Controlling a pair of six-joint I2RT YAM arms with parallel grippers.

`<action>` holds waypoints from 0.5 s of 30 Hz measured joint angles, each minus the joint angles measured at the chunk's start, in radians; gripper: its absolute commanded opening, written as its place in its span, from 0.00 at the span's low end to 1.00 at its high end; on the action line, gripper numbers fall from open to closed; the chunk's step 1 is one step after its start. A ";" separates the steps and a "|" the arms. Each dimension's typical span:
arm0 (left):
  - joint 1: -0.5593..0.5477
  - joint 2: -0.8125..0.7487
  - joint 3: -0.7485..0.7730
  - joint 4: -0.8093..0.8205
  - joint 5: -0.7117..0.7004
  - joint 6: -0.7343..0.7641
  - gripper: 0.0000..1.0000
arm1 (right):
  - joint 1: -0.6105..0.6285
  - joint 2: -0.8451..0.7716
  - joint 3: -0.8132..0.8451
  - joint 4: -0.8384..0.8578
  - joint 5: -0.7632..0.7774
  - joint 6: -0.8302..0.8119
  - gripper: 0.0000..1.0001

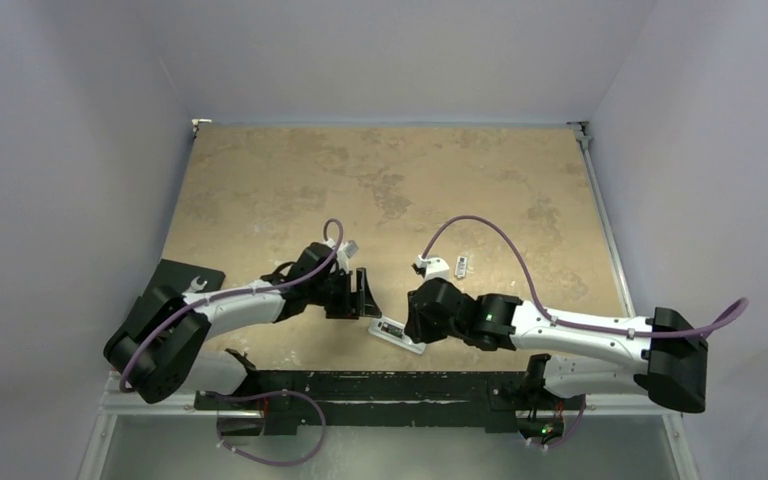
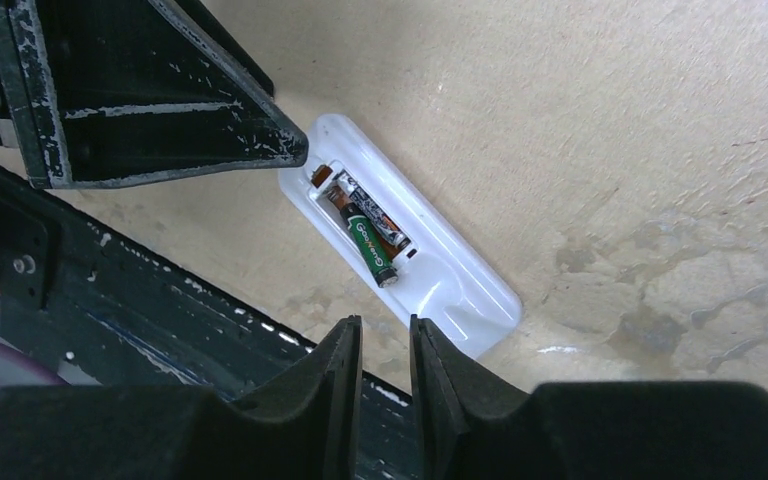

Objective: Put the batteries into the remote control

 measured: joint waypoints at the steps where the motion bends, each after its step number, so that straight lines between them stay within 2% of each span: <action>1: 0.000 0.009 0.004 0.007 0.002 0.000 0.65 | 0.000 0.003 -0.002 0.005 0.000 0.016 0.31; 15: -0.076 0.070 0.032 0.069 -0.017 -0.010 0.61 | 0.000 0.041 -0.021 0.044 0.008 0.136 0.32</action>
